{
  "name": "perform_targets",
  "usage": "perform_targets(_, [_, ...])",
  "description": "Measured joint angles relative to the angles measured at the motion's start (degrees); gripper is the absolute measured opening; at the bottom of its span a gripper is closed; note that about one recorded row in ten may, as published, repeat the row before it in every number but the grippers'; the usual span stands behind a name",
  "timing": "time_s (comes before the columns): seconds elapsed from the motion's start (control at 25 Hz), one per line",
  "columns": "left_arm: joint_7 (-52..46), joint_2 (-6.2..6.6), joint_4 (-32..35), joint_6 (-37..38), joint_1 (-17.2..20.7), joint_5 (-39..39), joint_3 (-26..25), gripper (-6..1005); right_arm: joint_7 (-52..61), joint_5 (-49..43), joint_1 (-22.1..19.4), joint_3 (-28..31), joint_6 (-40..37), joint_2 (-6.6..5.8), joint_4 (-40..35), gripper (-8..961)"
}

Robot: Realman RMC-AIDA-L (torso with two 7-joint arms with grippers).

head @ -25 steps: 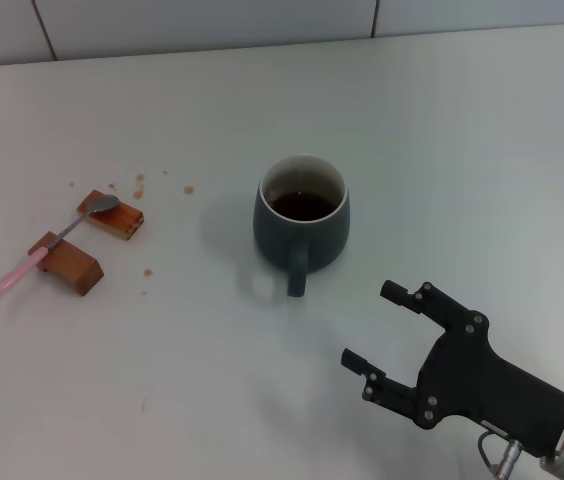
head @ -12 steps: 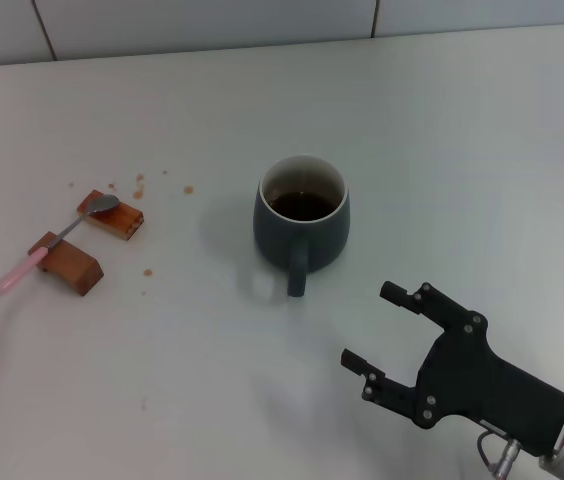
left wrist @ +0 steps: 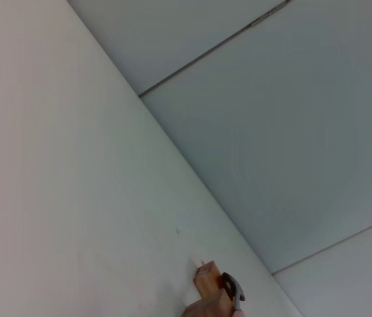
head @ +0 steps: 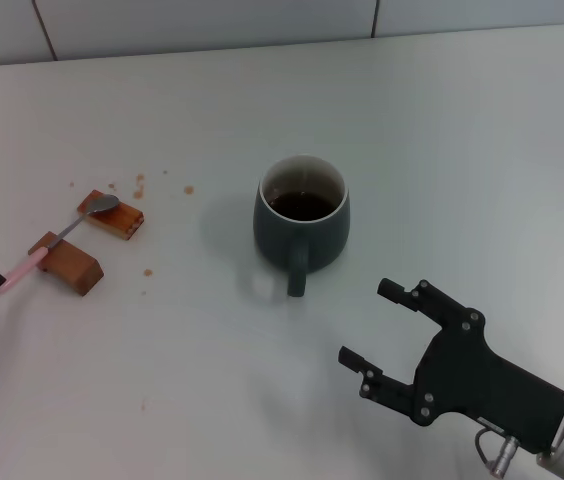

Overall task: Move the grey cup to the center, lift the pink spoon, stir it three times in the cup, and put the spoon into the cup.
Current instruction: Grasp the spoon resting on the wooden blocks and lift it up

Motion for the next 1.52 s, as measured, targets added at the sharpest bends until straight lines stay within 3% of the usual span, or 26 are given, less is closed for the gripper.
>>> perform_targets(1.52, [-3.5,-0.07,-2.3,-6.8,-5.1,1.5,0.6,797,-0.1,0.3,-0.5,0.0,0.1,0.09,0.0,787])
